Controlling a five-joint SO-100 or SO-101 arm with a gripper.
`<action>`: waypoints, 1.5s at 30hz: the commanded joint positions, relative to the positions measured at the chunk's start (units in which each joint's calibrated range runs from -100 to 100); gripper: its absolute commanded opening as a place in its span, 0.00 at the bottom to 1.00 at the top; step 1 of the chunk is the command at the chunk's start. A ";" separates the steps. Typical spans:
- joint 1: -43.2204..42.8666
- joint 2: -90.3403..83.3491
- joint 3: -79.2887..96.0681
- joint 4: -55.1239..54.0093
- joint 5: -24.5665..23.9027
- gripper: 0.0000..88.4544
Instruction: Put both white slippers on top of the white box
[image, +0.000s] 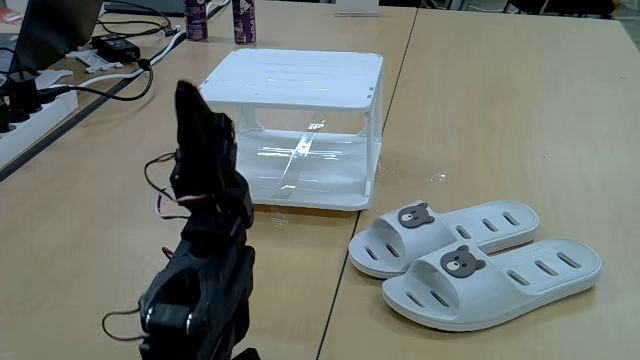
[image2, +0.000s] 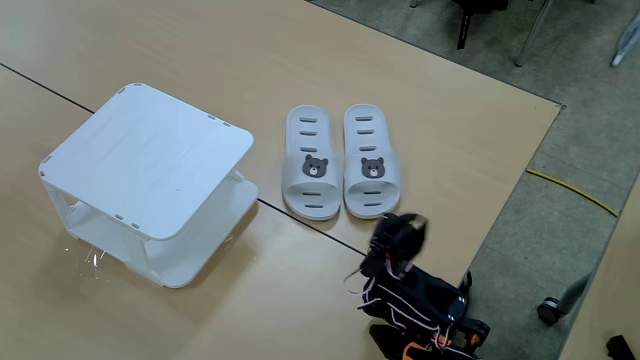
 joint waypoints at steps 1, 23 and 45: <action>0.23 15.56 0.45 -0.17 0.42 0.01; 8.95 101.63 -2.44 -0.08 0.42 0.01; 25.15 119.64 -16.24 -0.08 0.42 0.02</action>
